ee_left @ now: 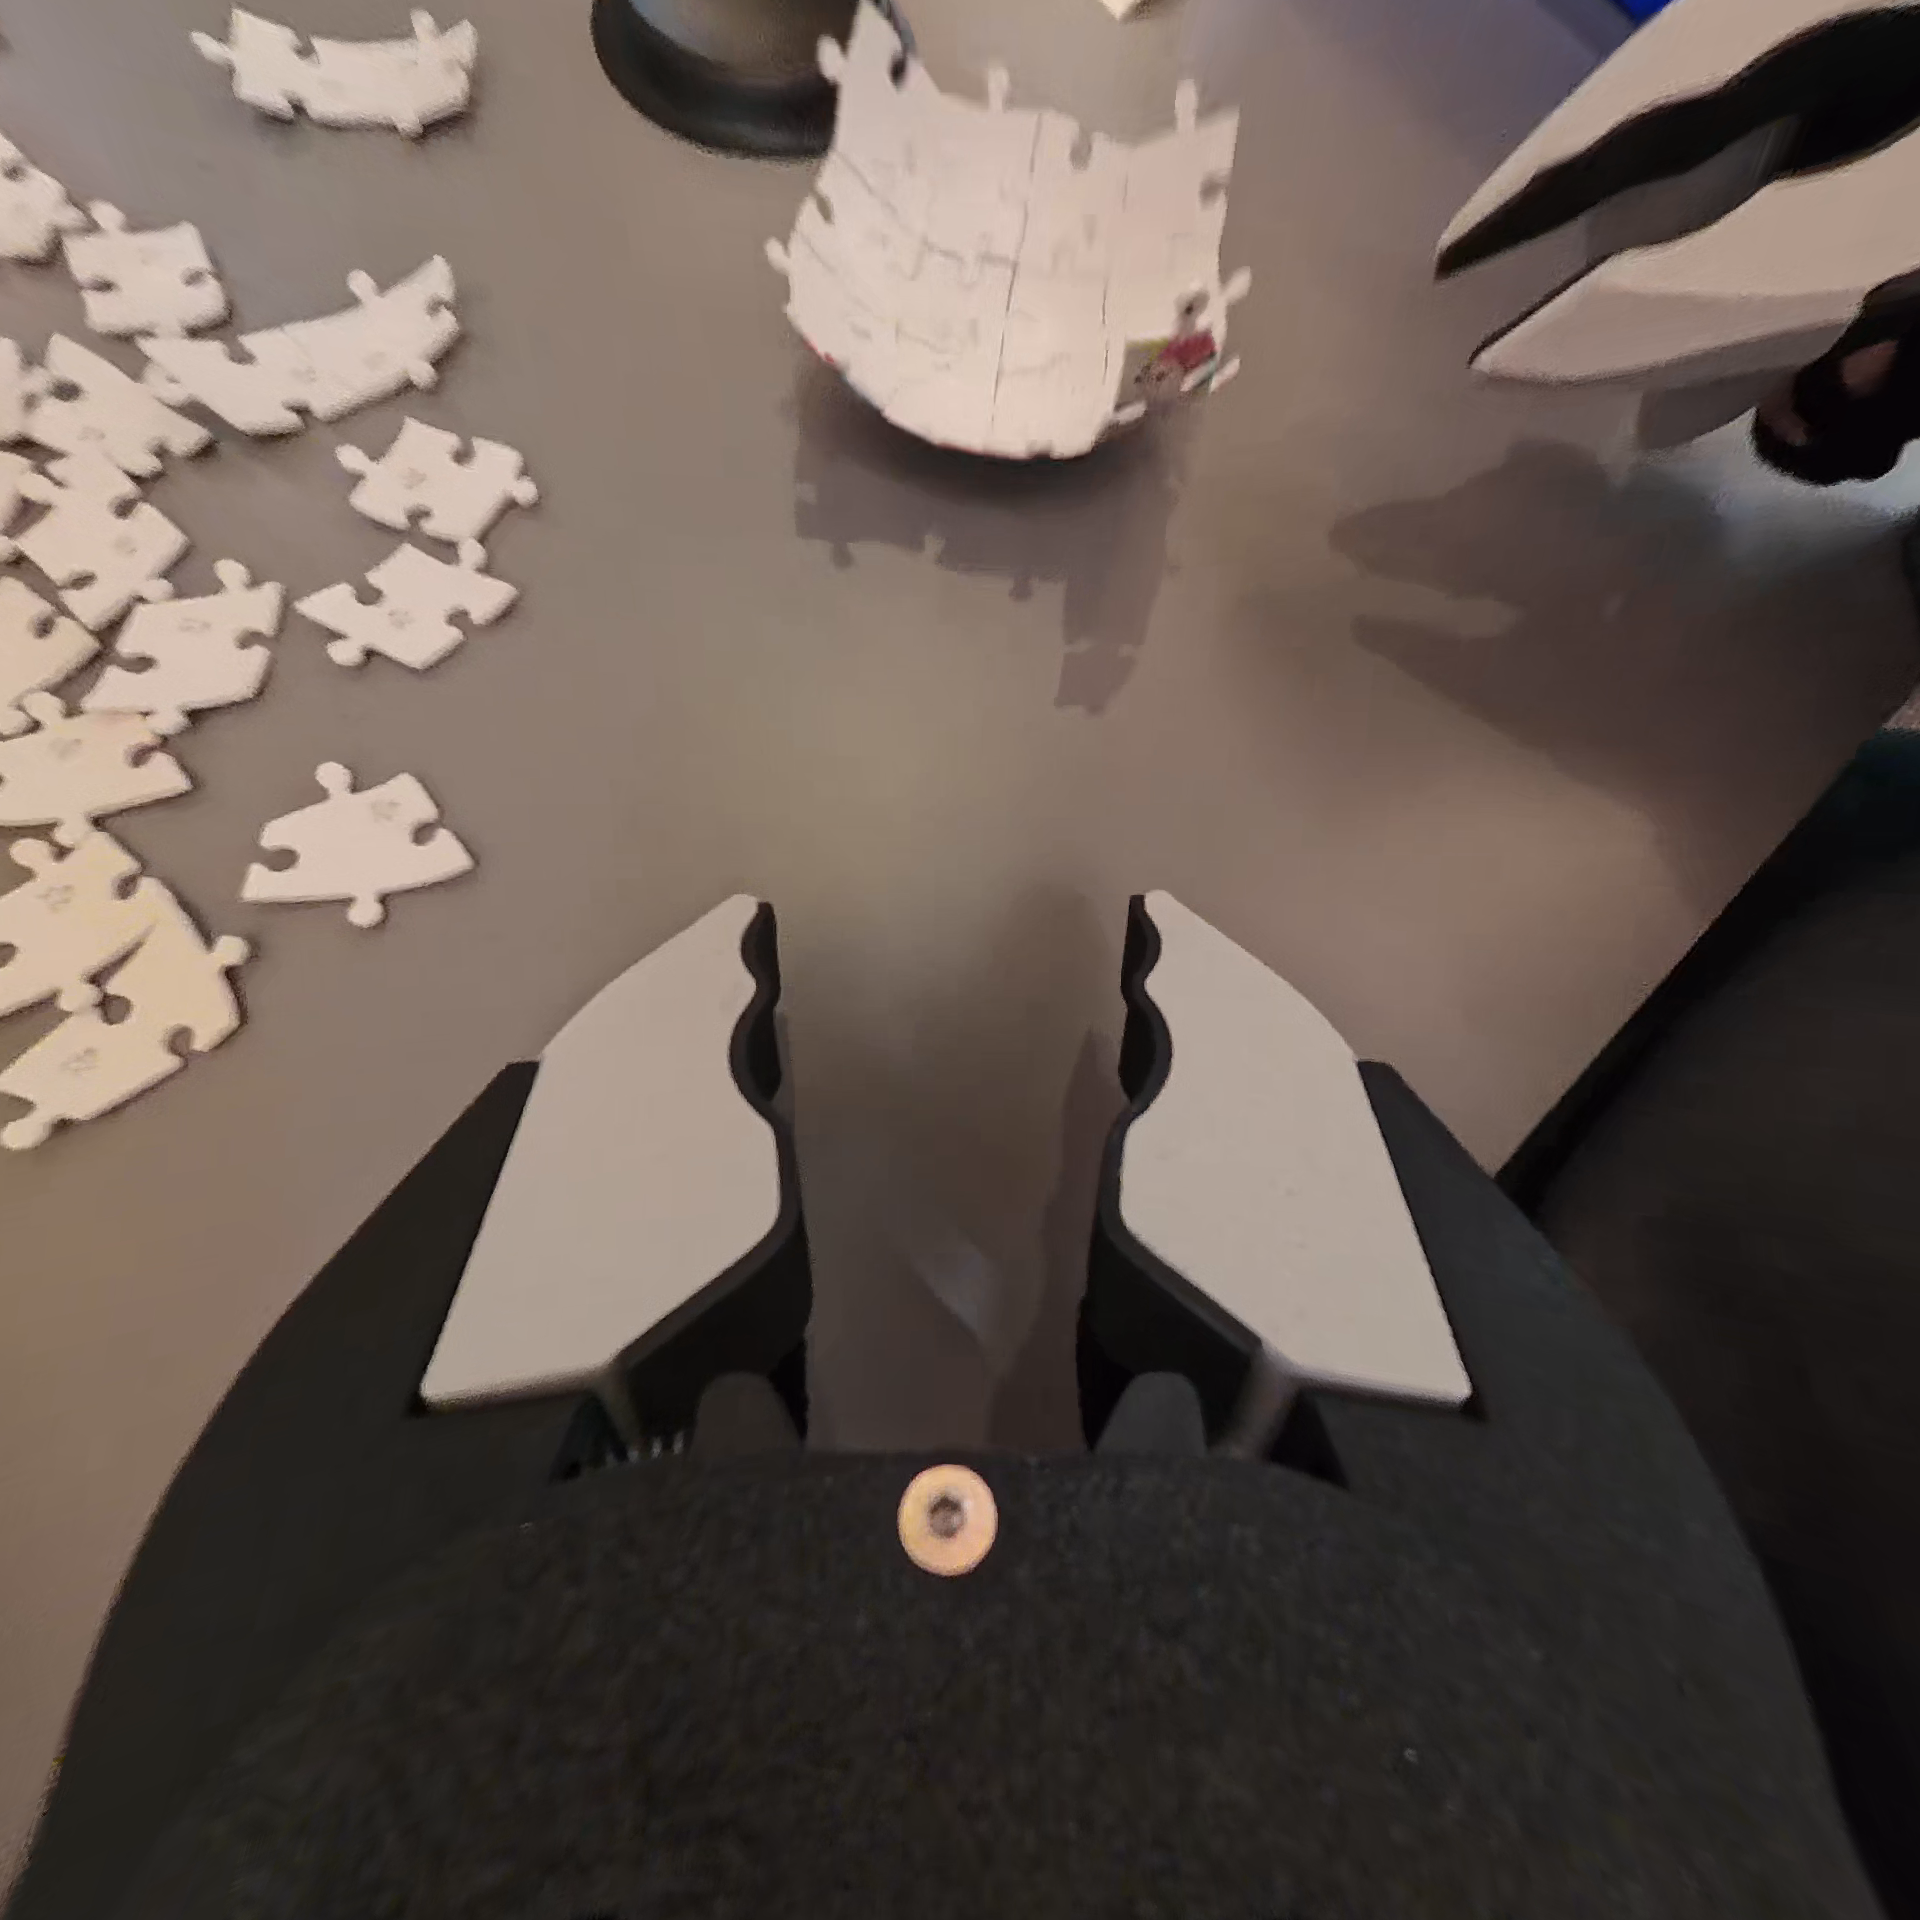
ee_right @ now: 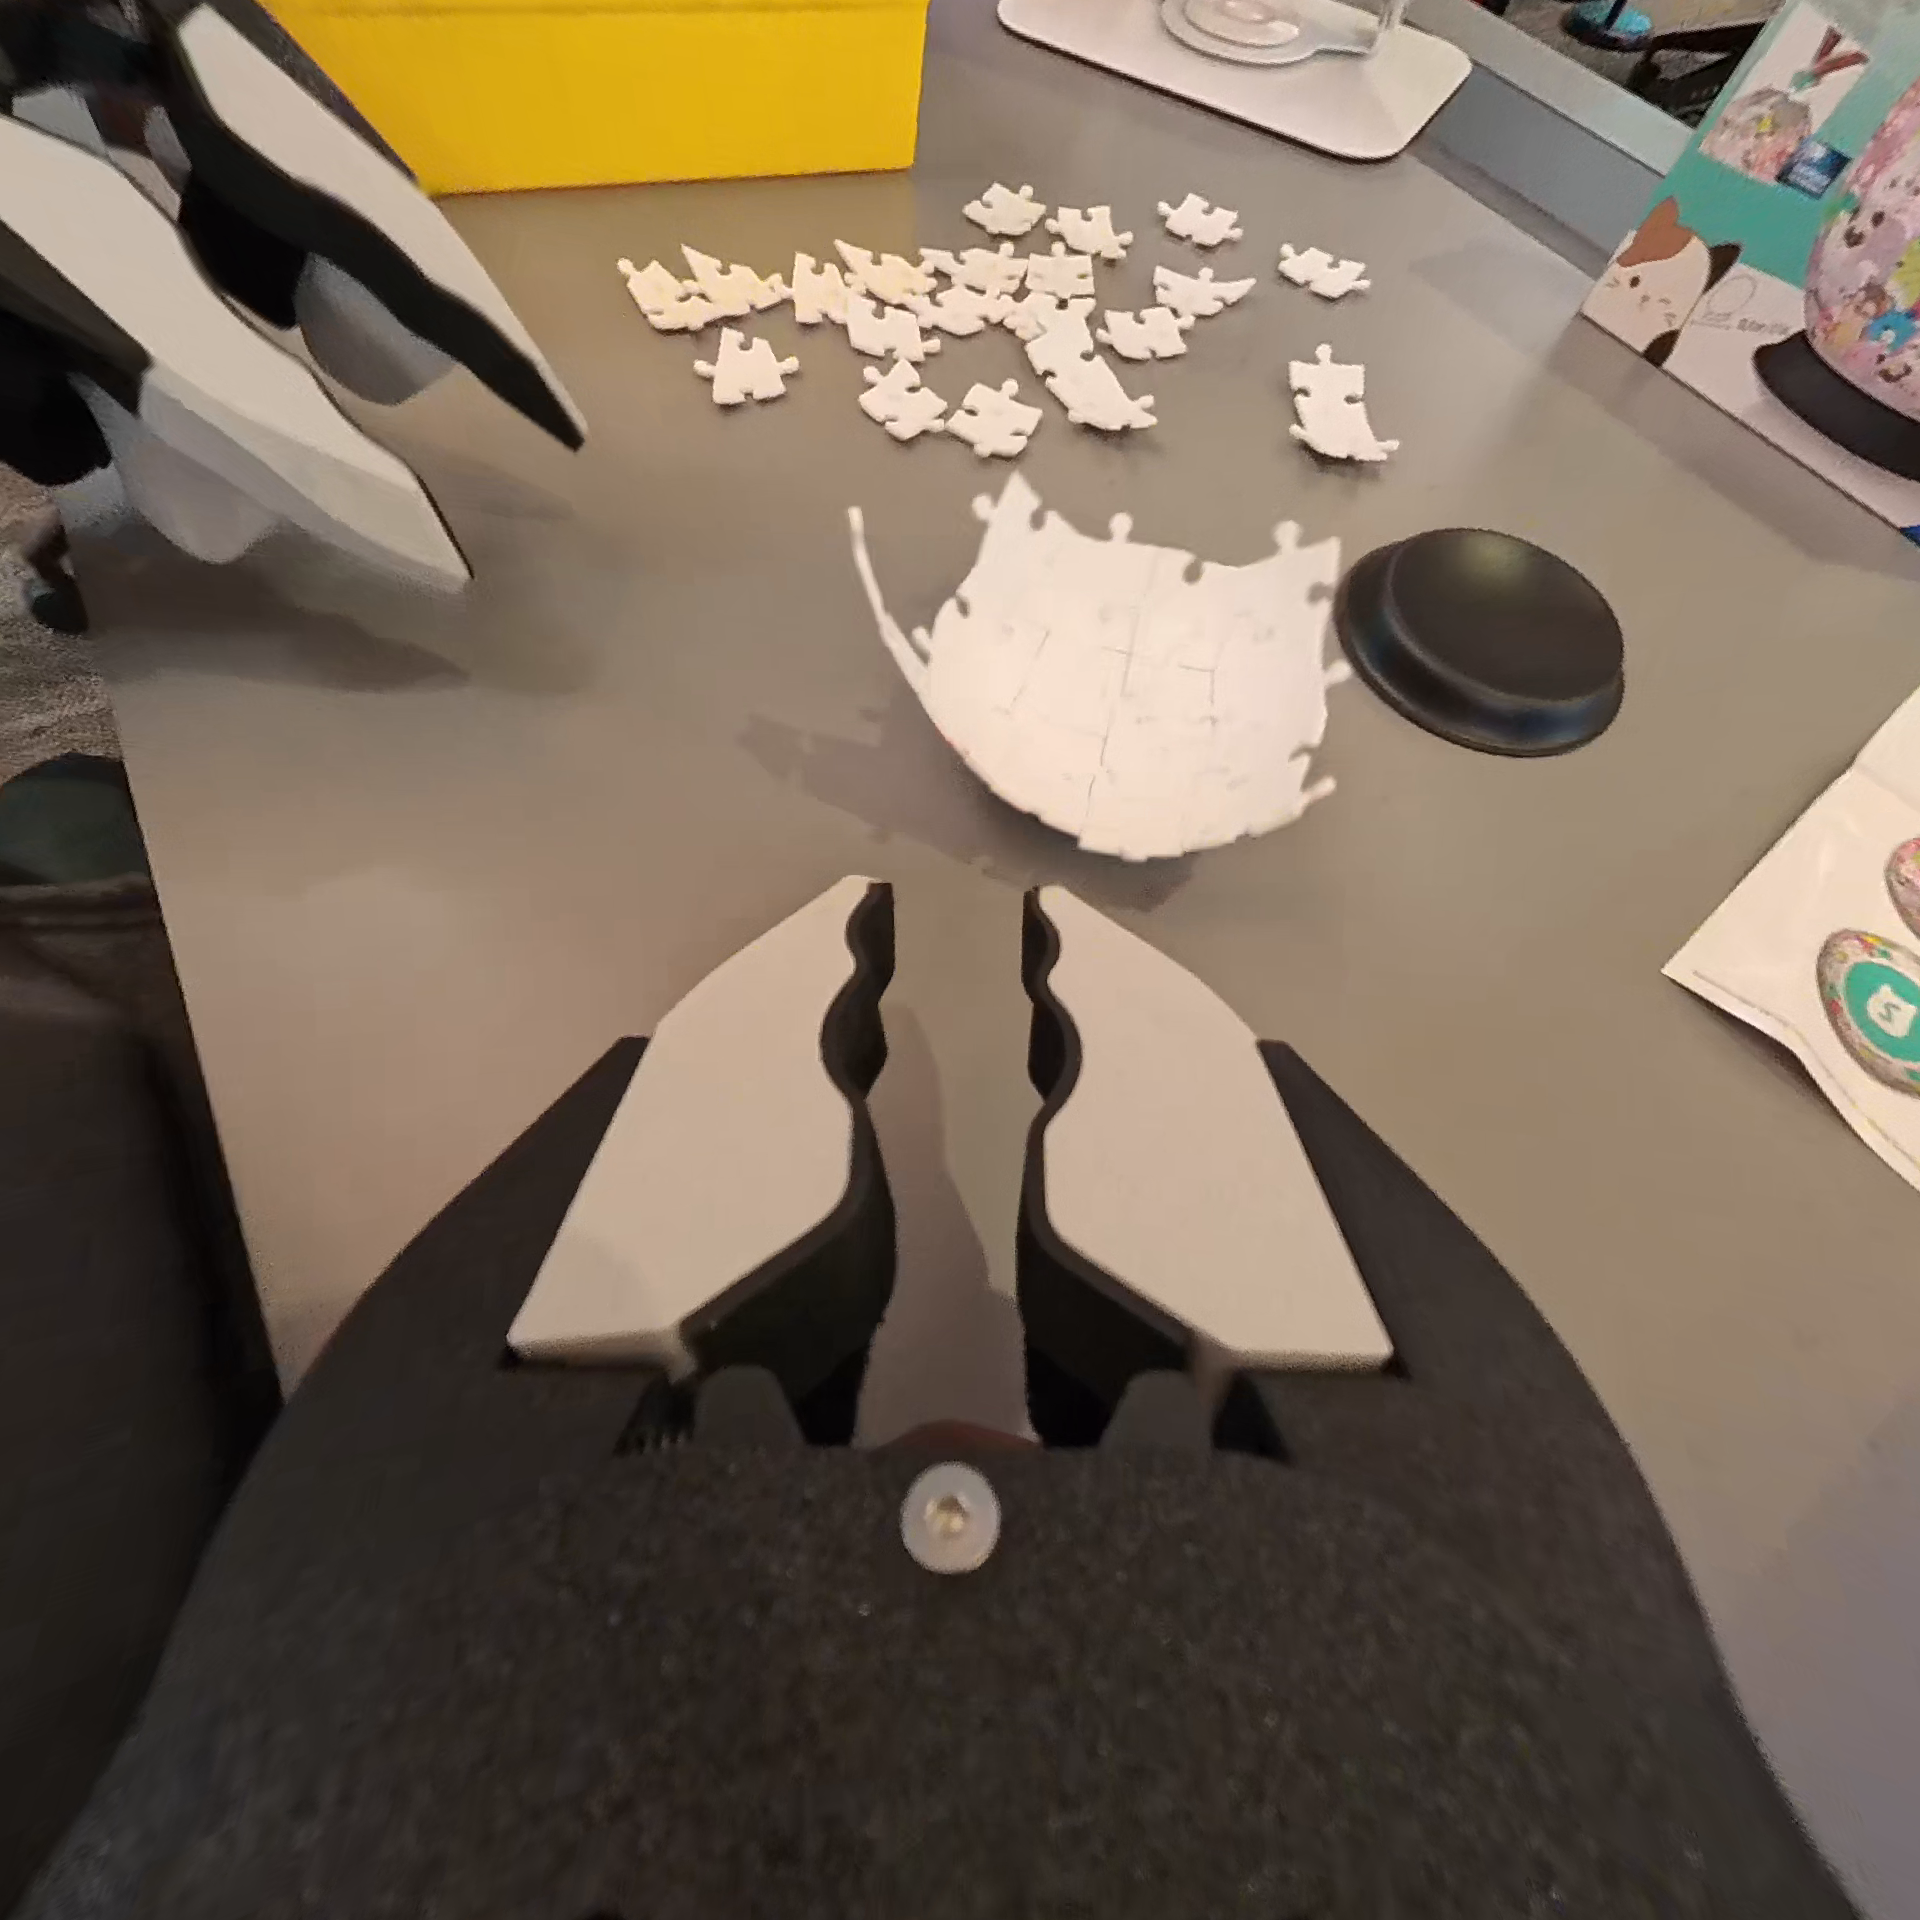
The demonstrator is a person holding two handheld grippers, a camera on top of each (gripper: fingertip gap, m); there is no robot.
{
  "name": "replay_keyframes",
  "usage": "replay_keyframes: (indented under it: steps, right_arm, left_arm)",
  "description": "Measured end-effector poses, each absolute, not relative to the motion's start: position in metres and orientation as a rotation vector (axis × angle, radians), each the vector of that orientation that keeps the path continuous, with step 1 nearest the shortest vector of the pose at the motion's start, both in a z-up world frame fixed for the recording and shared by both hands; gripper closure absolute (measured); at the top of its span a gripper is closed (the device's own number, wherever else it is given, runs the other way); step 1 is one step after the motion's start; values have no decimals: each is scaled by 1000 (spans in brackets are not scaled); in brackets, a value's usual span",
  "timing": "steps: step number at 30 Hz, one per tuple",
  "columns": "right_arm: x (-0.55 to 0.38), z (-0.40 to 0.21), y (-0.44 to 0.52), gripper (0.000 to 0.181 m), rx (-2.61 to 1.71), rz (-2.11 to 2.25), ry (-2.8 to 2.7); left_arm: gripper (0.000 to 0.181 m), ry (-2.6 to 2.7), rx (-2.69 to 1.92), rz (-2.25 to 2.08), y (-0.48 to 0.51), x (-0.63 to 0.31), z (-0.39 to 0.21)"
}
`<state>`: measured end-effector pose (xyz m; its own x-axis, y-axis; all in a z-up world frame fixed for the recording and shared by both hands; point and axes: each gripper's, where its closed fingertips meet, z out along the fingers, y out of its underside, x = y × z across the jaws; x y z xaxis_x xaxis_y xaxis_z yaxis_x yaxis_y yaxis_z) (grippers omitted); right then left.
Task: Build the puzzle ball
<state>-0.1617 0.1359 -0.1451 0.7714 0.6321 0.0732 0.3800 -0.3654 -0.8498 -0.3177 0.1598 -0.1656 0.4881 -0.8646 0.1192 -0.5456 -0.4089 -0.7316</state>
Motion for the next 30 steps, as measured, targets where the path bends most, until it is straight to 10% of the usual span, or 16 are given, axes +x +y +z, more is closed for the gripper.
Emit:
replay_keyframes:
  steps: [30]
  right_arm:
    - [-203,-133,145,152,-1809,450,-850]
  left_arm:
    - [118,865,-1922,-985,182,-364,-107]
